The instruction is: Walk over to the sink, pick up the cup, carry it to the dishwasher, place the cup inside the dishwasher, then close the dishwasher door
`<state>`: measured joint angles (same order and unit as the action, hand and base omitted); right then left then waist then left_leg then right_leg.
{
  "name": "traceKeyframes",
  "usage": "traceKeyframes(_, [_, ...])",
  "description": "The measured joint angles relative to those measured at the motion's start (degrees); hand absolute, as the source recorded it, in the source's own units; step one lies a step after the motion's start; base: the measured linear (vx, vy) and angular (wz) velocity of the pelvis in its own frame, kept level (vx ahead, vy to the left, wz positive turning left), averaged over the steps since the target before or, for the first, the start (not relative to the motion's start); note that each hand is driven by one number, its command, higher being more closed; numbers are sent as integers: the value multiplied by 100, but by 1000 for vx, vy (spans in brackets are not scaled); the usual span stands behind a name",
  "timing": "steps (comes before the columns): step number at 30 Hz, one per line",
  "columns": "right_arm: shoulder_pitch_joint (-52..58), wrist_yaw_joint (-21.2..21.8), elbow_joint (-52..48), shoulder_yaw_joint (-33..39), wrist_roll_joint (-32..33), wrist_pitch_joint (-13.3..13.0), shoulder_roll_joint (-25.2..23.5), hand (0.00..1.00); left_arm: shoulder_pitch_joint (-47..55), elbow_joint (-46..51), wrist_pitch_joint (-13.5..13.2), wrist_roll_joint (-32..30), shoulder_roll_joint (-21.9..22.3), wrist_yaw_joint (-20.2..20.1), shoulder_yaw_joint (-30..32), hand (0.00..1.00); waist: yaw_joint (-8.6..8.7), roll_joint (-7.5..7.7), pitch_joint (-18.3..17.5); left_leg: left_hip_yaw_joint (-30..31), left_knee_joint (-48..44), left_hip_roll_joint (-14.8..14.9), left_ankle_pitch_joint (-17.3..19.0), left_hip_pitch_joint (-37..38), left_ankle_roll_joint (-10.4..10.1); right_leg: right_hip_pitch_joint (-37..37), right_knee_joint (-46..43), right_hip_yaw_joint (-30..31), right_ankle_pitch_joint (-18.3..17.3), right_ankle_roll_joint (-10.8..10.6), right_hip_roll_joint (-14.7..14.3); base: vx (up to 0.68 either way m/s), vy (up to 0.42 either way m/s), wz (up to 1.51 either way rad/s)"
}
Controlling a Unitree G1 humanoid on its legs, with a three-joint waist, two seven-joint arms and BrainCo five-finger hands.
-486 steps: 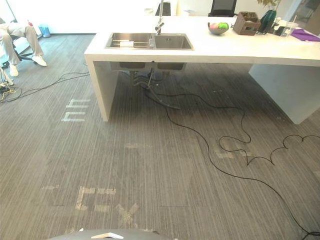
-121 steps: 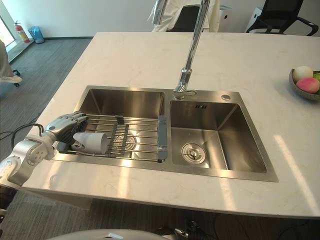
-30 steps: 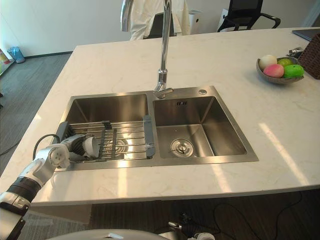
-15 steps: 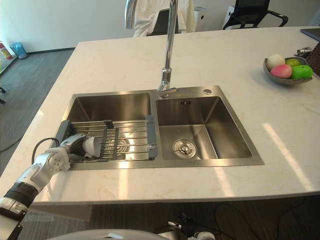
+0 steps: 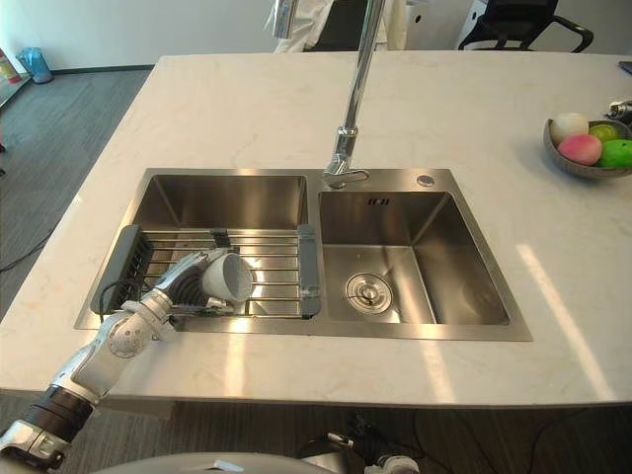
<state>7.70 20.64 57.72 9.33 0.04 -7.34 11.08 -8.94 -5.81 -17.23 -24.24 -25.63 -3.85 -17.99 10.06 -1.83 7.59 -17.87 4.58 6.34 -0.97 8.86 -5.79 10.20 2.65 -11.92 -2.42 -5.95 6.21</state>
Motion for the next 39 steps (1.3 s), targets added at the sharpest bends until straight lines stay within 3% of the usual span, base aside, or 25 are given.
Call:
traceKeyframes(7, [76, -16, 0, 55, 41, -90, -33, 0, -27, 391, -38, 1019, 281, 280, 397, 100, -61, -9, -6, 36, 32, 19, -29, 29, 0, -47, -205, -9, -86, 41, -1, -39, -11, 3])
traceKeyframes(13, [176, -74, -2, 274, 97, -162, -153, 0, -49, 800, -37, 2331, 560, 755, 1210, 100, -125, 10, -24, 55, 34, 22, -65, 30, 15, -60, -235, -51, -80, 28, 6, -58, -8, 3])
traceKeyframes(21, [359, -117, 176, 775, 233, -199, -406, 0, -54, 1462, -29, 3777, 862, 989, 2420, 100, -300, 140, -205, 21, 32, 22, -64, -26, 11, -79, -199, 14, -66, 12, 6, 7, -1, -1])
traceKeyframes(25, [444, -120, 193, 956, 222, -171, -475, 0, -65, 1790, -45, 3993, 883, 1196, 2818, 100, -379, 206, -310, -23, 28, 22, -66, -78, 12, -158, -222, 60, -62, 13, 6, -3, -5, -5])
traceKeyframes(32, [588, -117, 196, 1162, 182, -170, -499, 0, -332, 1874, -212, 4051, 877, 1605, 3574, 100, -484, 162, -496, -88, 34, 24, -69, -92, 20, -236, -316, 178, -51, 16, 8, -46, -4, -7])
traceKeyframes(33, [688, -88, 229, 1162, 181, -129, -491, 0, -517, 2069, -215, 4215, 873, 1556, 3827, 100, -537, 171, -741, -21, 35, 9, -231, -229, 95, -350, -185, 175, 190, 16, 15, 0, 0, 0])
traceKeyframes(39, [780, -63, 176, 1159, 194, -151, -501, 0, -508, 2178, -218, 4214, 939, 1587, 3828, 100, -519, 177, -778, -122, -2, 31, -139, -229, 22, -517, -112, 397, 212, 38, -29, 1, 1, -17])
